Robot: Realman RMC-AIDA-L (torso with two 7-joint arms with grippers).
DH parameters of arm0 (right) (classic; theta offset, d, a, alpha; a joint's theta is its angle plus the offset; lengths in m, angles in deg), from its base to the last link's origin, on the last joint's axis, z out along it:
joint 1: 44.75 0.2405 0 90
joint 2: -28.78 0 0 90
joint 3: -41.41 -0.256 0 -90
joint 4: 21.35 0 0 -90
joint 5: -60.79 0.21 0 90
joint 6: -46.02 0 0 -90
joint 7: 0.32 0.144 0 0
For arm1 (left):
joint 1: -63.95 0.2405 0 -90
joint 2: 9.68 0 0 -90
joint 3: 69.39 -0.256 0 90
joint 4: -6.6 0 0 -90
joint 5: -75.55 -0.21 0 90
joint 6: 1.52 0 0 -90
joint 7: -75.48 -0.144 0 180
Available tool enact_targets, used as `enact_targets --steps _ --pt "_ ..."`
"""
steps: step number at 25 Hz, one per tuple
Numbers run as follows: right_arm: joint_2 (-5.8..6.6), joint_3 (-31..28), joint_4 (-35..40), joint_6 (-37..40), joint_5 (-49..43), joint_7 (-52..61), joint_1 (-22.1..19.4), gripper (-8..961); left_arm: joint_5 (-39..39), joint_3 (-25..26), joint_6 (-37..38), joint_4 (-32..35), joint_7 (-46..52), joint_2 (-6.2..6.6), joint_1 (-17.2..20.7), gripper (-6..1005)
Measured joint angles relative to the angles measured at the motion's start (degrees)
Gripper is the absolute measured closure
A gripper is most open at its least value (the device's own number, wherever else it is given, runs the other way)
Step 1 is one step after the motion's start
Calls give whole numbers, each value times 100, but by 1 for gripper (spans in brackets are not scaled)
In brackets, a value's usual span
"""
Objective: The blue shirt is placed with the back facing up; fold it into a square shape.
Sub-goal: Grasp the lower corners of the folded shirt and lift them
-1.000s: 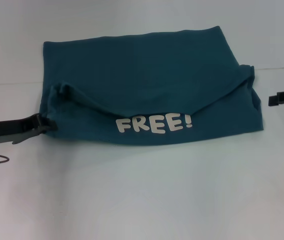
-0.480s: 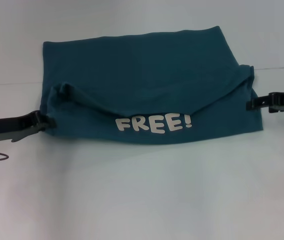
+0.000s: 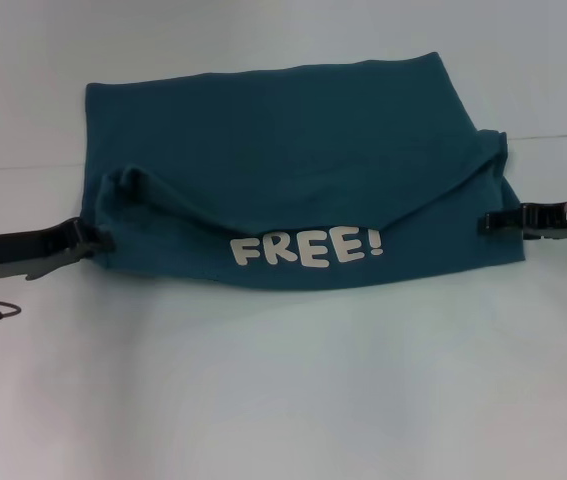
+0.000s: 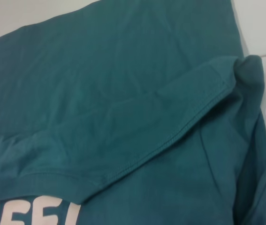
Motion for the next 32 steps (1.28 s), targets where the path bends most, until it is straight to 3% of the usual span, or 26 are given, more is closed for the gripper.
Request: enact_targets --steps 11,17,25,32 --pt "-61 163 -227 -373 22 -70 22 133 -1 43 -27 -29 -29 -27 -11 950" --pt "-106 157 -149 -422 46 -140 -27 243 -1 44 -28 -42 -31 -31 -16 949" --pt "-104 148 -133 -447 45 -120 -32 491 -10 43 -53 -53 -28 -31 -19 950" --pt "-42 96 -98 -201 55 -75 -54 781 -57 5 45 -54 6 -2 -19 950"
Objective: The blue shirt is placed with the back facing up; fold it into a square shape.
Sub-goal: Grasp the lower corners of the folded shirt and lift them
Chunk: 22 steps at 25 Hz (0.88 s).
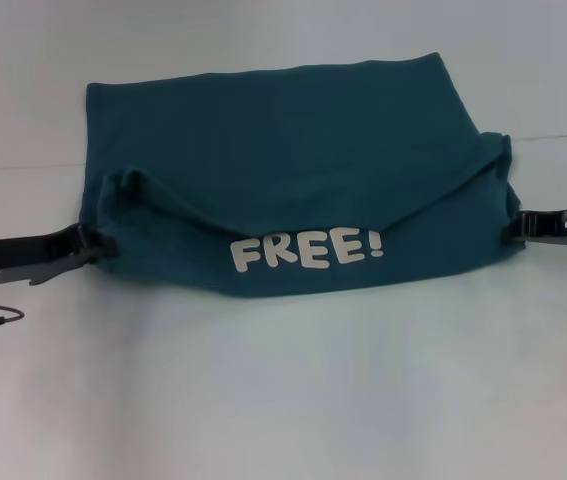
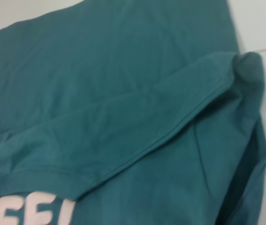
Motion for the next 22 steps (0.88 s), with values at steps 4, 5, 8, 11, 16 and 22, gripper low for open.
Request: enact_targets --steps 4,5,8,11,16,22 --pt "97 9 239 819 -143 357 -63 926 -119 -93 383 0 62 151 6 949" --pt "119 15 315 1038 -214 481 -91 927 -179 -104 503 2 110 195 10 949" --pt "159 0 616 1861 -400 725 -242 931 -298 -107 979 78 214 294 86 949" --pt "172 -27 865 2650 -394 764 -446 932 -307 -89 1708 222 234 371 246 949" --pt "285 -124 921 3725 -375 637 -691 931 -312 -20 2869 692 318 412 669 950" --pt "371 -193 878 4357 -396 518 -871 932 -314 -46 4004 1310 468 343 1216 950"
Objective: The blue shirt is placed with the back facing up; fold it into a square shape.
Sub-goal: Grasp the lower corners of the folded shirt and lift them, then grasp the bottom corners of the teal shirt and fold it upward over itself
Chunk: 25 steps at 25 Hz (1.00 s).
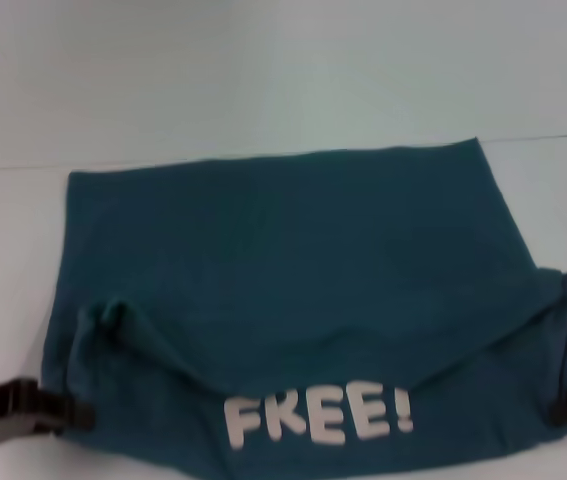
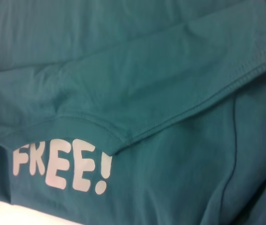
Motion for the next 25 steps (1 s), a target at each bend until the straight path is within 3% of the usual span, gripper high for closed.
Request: enact_targets --steps 9,14,19,25 --pt "-1 -30 17 525 -6 -174 -95 932 -557 40 547 93 -17 -47 264 950" --pt "62 -653 46 1058 403 -482 -49 932 -528 468 818 301 -207 -38 139 950" --pt "296 -984 58 1352 1271 -579 -28 931 -526 965 1115 312 -62 125 -324 950" --pt "486 -1504 50 1010 1515 -422 1 931 -527 1330 1094 209 480 362 -819 949"
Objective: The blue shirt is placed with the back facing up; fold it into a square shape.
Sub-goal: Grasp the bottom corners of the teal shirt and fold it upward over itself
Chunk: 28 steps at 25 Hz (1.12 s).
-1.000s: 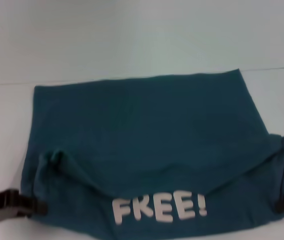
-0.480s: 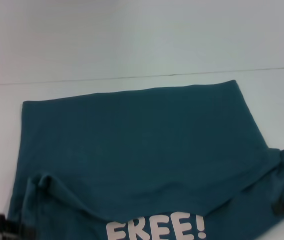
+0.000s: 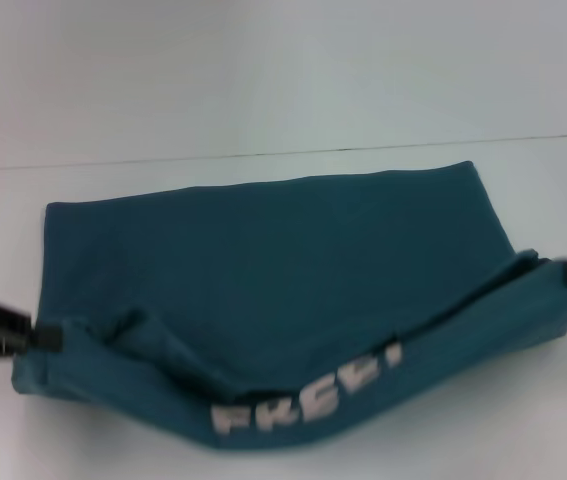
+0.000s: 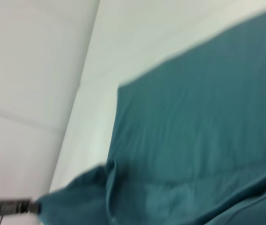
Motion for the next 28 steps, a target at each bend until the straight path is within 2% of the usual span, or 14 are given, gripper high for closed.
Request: enact_targets --steps 3,7,11,14,17,20,22,28 --pt "50 -121 -7 -475 5 200 2 931 -16 179 -162 -184 223 125 -206 949" --pt "52 -127 -46 -1063 -14 281 10 932 -41 198 -657 -523 396 264 -390 949" --pt "-28 -28 -241 -1724 -19 247 80 931 -46 132 -1277 -939 458 370 -513 949" --pt "-106 200 -413 -2192 -25 219 171 932 -50 64 -1565 -1128 454 378 -580 949" --pt "-247 361 -458 -2581 -26 217 258 932 -52 -59 -1813 -1140 442 331 -651 949" --pt "-384 393 -420 -2915 -6 216 357 932 -52 -93 -2041 -1136 440 282 -725 949" --pt "-427 395 -405 -3026 2 207 453 932 -53 -95 -2184 -1133 439 261 -775 949" --pt "-650 429 -380 -3541 204 -29 672 932 -52 -334 -2739 -1160 467 248 -887 949"
